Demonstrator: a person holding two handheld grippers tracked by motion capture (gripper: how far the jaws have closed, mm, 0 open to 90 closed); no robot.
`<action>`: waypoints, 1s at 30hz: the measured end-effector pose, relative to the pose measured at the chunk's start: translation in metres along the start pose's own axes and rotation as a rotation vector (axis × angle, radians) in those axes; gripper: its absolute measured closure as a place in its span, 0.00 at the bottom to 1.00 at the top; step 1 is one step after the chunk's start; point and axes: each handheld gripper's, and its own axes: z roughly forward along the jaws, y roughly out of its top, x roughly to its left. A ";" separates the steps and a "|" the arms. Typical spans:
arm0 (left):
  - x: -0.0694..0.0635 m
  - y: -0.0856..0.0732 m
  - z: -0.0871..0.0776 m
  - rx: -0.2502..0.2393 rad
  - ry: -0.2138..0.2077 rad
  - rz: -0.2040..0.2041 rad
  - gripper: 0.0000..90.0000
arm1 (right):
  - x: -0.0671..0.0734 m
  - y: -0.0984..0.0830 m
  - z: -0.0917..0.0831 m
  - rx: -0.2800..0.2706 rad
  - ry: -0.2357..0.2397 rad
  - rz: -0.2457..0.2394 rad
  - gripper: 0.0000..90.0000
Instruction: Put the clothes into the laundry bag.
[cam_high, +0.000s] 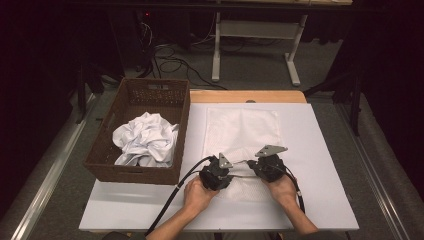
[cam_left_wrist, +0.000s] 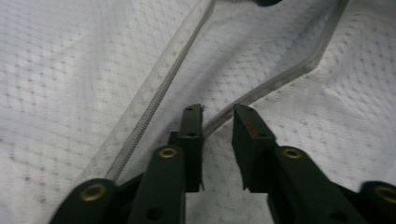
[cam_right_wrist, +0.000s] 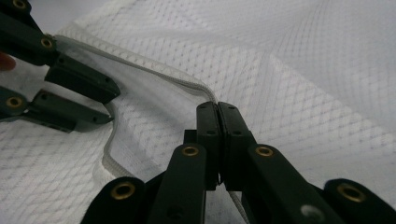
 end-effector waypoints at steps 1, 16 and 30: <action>0.003 0.000 -0.001 0.005 -0.012 -0.008 0.89 | 0.001 0.003 -0.003 -0.003 -0.003 -0.007 0.99; 0.001 -0.006 -0.019 0.076 -0.022 0.041 0.99 | 0.004 0.015 -0.020 -0.055 0.029 -0.016 1.00; -0.015 0.011 -0.021 -0.030 -0.084 0.052 0.79 | 0.004 0.019 -0.020 -0.041 0.034 -0.014 1.00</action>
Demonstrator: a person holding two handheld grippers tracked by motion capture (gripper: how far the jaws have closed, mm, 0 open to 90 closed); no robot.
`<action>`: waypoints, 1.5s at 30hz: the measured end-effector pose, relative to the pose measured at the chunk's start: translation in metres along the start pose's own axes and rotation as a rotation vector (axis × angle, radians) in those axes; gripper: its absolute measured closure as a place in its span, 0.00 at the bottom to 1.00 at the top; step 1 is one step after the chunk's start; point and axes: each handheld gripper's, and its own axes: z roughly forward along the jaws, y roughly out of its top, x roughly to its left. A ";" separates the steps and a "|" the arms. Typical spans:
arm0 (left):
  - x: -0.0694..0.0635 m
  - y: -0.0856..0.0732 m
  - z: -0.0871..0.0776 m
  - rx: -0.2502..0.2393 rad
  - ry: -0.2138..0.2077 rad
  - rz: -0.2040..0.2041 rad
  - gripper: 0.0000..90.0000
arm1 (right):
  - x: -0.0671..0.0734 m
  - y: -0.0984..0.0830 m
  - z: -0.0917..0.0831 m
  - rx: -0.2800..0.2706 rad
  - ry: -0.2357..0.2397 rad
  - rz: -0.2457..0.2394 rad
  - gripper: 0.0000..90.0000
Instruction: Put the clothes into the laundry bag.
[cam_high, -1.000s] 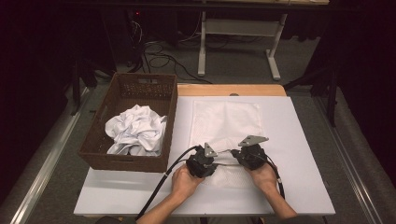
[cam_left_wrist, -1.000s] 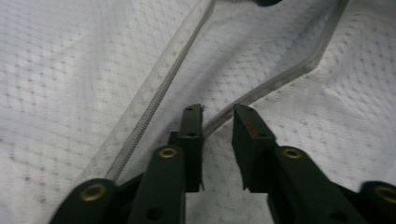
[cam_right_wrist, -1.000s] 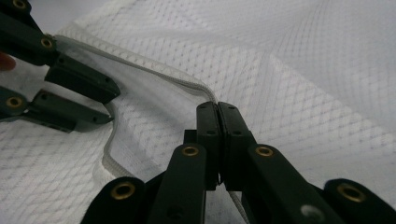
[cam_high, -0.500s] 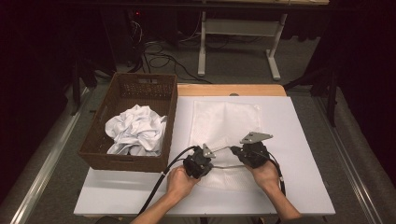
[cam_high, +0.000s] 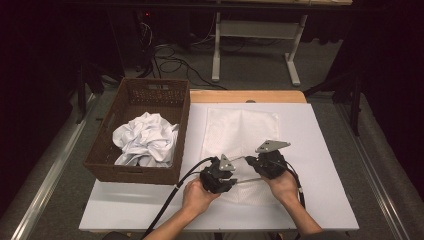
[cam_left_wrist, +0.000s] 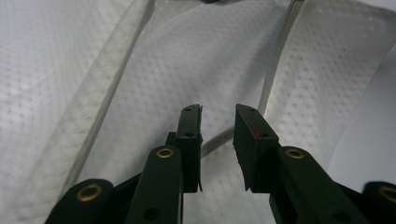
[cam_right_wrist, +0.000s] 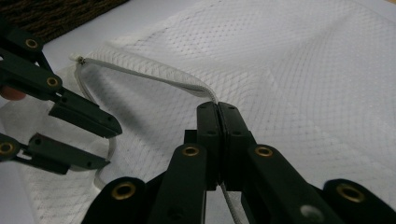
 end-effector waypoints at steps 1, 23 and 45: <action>-0.001 0.001 0.003 0.000 0.002 0.000 0.79 | -0.001 0.000 -0.002 0.005 -0.003 0.006 1.00; -0.014 0.001 -0.014 0.015 0.012 0.023 0.66 | -0.007 0.011 -0.010 -0.008 -0.011 0.012 1.00; -0.005 0.003 0.029 0.069 0.121 -0.029 0.62 | -0.008 0.026 -0.029 -0.025 -0.005 -0.003 1.00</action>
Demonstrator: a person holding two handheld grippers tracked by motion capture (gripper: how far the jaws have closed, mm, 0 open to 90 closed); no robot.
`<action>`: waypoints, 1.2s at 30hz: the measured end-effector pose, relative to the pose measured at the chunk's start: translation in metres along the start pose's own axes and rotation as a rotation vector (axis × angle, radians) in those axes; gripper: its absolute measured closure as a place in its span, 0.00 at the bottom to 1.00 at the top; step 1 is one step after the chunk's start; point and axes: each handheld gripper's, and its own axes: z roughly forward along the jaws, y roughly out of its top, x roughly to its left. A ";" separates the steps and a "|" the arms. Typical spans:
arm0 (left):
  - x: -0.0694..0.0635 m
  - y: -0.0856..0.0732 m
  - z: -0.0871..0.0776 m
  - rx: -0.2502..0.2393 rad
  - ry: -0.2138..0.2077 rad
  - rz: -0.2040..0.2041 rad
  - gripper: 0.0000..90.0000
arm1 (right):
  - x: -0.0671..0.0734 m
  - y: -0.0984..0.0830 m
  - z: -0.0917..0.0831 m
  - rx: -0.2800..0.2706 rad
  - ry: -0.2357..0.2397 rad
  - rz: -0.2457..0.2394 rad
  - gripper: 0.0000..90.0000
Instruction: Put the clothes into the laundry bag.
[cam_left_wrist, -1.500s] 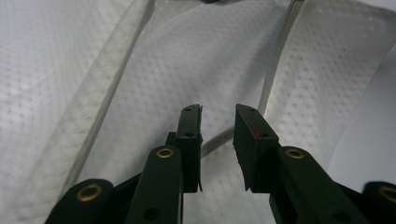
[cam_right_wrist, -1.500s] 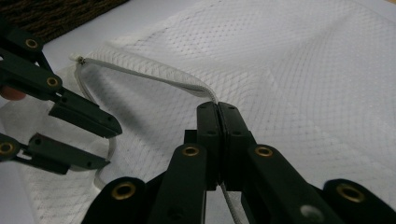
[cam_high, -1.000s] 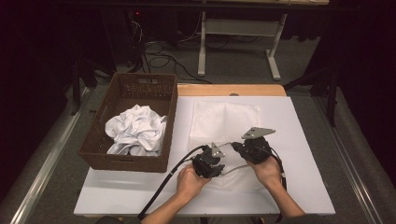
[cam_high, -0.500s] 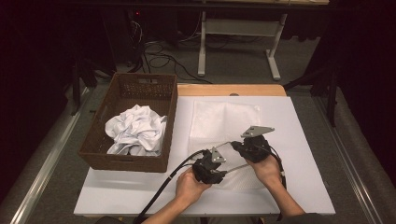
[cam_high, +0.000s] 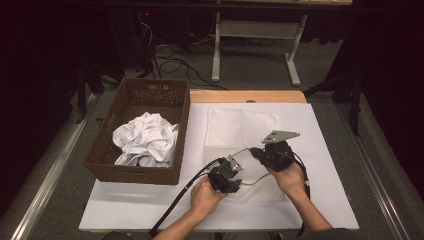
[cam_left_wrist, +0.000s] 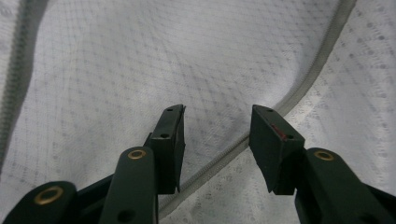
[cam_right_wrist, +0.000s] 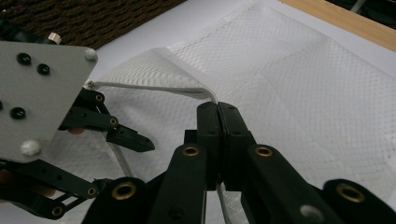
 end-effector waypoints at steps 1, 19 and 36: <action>0.000 0.000 0.000 0.001 0.001 -0.002 0.61 | 0.000 0.002 0.000 0.000 -0.002 -0.005 1.00; 0.003 -0.004 -0.004 0.023 0.001 -0.025 0.58 | -0.004 0.021 -0.012 -0.020 -0.013 0.020 1.00; 0.008 -0.003 -0.019 0.021 -0.044 -0.035 0.53 | -0.005 0.030 -0.012 0.009 -0.023 0.018 1.00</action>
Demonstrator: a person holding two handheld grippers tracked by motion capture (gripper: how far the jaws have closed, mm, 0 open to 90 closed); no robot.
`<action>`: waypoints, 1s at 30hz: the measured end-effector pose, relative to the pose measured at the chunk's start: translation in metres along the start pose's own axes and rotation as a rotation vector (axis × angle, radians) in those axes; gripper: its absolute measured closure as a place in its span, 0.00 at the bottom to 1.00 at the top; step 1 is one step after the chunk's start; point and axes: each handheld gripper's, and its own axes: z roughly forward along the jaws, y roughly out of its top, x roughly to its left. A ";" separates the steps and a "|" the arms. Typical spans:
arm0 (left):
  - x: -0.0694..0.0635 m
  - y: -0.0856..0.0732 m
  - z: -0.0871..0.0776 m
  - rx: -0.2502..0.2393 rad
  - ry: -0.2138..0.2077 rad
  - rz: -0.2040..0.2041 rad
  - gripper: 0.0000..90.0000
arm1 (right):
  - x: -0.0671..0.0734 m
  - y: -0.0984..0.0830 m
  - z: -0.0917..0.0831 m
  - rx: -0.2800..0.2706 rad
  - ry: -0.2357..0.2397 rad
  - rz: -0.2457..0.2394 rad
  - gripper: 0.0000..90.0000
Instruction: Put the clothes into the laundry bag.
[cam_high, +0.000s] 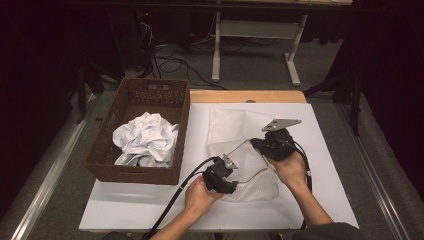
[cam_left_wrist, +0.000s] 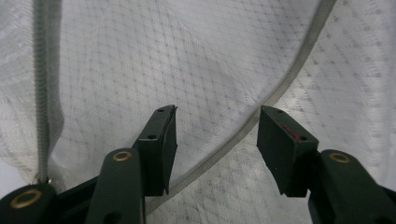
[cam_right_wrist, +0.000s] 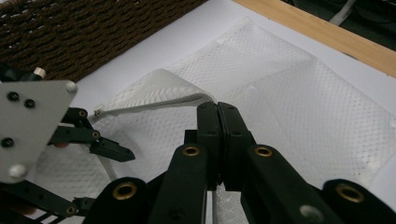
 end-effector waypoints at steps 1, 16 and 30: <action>0.001 0.000 -0.002 -0.001 -0.004 -0.003 0.53 | 0.000 0.000 0.000 0.000 0.000 0.000 1.00; 0.027 0.010 -0.054 0.022 -0.057 -0.003 0.53 | 0.002 -0.005 0.006 0.023 0.004 -0.013 1.00; 0.059 0.009 -0.115 0.047 -0.019 -0.029 0.50 | 0.005 -0.005 0.006 0.019 0.001 -0.032 1.00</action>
